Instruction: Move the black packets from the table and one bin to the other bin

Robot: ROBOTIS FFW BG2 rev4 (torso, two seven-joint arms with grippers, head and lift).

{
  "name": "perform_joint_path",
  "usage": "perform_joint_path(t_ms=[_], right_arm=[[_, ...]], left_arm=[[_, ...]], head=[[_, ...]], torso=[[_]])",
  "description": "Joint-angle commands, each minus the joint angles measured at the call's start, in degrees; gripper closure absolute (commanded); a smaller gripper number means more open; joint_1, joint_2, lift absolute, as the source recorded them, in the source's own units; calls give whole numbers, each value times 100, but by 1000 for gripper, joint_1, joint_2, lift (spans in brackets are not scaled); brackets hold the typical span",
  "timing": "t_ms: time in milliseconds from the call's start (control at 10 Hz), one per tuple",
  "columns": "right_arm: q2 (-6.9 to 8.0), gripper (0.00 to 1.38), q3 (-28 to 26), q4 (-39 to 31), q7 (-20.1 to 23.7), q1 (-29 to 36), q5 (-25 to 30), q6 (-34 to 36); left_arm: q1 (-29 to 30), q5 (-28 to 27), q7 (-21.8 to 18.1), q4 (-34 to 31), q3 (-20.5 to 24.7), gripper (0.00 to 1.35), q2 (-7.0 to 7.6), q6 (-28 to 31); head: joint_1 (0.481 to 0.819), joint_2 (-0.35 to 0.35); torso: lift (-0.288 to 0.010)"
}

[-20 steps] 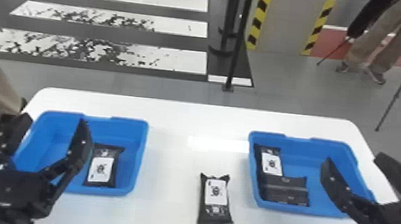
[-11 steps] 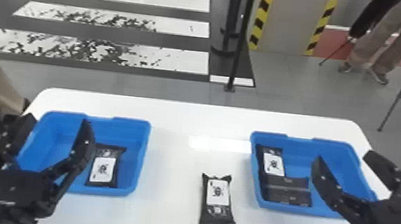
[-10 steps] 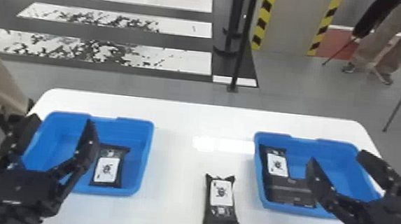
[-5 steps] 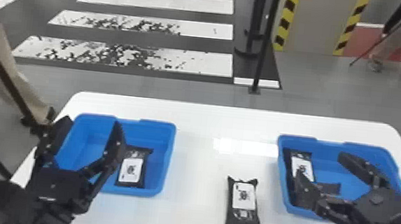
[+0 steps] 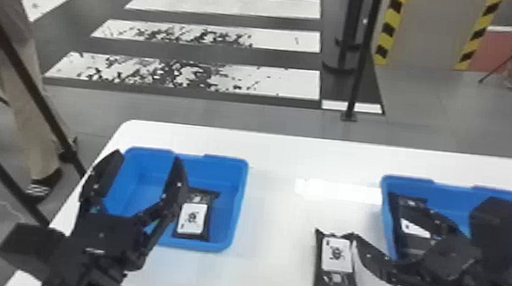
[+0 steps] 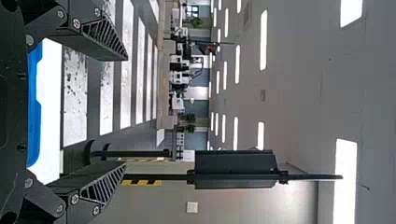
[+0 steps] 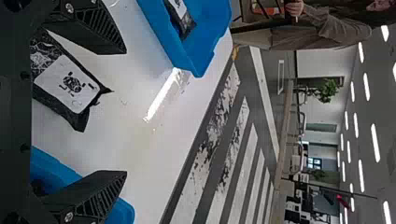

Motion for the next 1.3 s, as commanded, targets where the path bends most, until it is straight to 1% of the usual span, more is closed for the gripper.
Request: perform_joint_path(t_ms=[0, 300, 500, 700, 900, 1200], right_arm=[[-44, 96, 190, 386, 73, -244, -17, 7], [-159, 96, 682, 1258, 275, -764, -383, -63], [-185, 96, 864, 1384, 301, -919, -395, 50], [-246, 96, 1276, 1708, 354, -1256, -497, 303], [-282, 96, 1630, 1834, 363, -1524, -463, 640], [-308, 96, 1916, 1722, 301, -1735, -52, 1371]], left_arm=[[-11, 11, 0, 13, -1, 254, -15, 5], [-39, 34, 0, 55, -24, 254, -15, -9], [-39, 23, 0, 69, -24, 254, -15, -9], [-53, 23, 0, 140, -24, 254, -15, -9], [-95, 11, 0, 168, -58, 256, -15, -9], [-95, 11, 0, 196, -58, 254, -15, -23]], head=[[695, 146], [695, 170], [695, 196], [695, 209], [695, 238], [695, 244]], torso=[[-110], [-110], [-110], [-110], [-110], [-110]])
